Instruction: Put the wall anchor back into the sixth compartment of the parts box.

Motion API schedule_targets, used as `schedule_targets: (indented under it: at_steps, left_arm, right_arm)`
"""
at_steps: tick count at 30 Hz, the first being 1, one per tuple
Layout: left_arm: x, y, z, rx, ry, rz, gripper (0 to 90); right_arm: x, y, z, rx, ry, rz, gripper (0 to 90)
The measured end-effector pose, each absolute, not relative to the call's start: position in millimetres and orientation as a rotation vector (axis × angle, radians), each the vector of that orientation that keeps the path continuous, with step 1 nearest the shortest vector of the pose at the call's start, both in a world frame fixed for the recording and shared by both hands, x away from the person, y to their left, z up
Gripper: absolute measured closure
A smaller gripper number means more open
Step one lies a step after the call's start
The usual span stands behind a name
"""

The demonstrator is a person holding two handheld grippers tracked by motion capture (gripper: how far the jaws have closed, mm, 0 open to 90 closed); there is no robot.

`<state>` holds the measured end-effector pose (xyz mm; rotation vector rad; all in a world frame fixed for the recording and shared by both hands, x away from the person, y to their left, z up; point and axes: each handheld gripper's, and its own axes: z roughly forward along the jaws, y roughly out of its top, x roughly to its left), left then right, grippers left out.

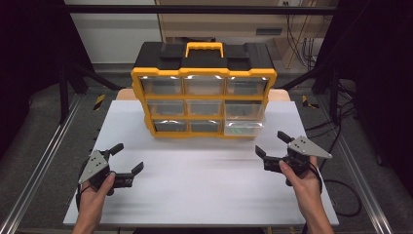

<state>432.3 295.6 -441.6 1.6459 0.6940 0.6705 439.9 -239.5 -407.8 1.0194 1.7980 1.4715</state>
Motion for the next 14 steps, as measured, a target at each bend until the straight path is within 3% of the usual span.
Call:
schedule_targets:
  at_steps: [14]
  left_arm:
    - [430, 289, -440, 1.624, 0.644, 0.632, 0.8]
  right_arm:
    - [437, -224, -441, 0.966, 1.871, 1.548, 7.3]
